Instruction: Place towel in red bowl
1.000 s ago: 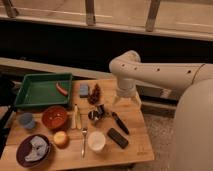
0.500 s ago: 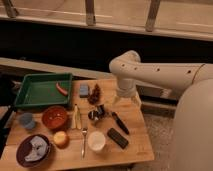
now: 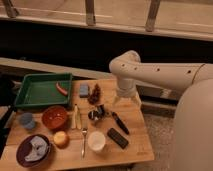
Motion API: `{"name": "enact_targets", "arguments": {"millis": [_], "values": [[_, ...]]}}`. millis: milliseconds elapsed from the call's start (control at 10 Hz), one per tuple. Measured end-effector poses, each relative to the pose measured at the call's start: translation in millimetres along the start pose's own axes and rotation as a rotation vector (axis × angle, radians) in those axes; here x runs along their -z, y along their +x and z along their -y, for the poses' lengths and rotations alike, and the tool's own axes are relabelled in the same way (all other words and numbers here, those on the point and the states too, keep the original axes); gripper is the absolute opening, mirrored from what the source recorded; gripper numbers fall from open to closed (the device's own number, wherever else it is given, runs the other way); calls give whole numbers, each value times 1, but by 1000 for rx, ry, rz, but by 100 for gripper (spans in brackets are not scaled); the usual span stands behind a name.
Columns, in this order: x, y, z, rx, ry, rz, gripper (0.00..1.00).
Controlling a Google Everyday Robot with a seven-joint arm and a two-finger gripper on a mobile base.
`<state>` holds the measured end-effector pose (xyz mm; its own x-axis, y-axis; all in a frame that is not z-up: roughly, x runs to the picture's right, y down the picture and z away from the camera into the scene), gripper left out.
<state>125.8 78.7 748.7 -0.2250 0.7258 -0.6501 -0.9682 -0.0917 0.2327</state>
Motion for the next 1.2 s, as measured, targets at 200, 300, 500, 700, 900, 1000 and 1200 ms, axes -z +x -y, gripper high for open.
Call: {"name": "enact_targets", "arguments": {"millis": [200,300,500,700,900,1000,1200], "values": [[0,0,0,0,0,0,80],[0,0,0,0,0,0,80],[0,0,0,0,-1,1,80],[7,1,0,29,3,20,80],[19,4,-25,114,2,48,80],[27,7,-51,181,-3,64,80],[39,15,-94,286,-19,88,80]]}}
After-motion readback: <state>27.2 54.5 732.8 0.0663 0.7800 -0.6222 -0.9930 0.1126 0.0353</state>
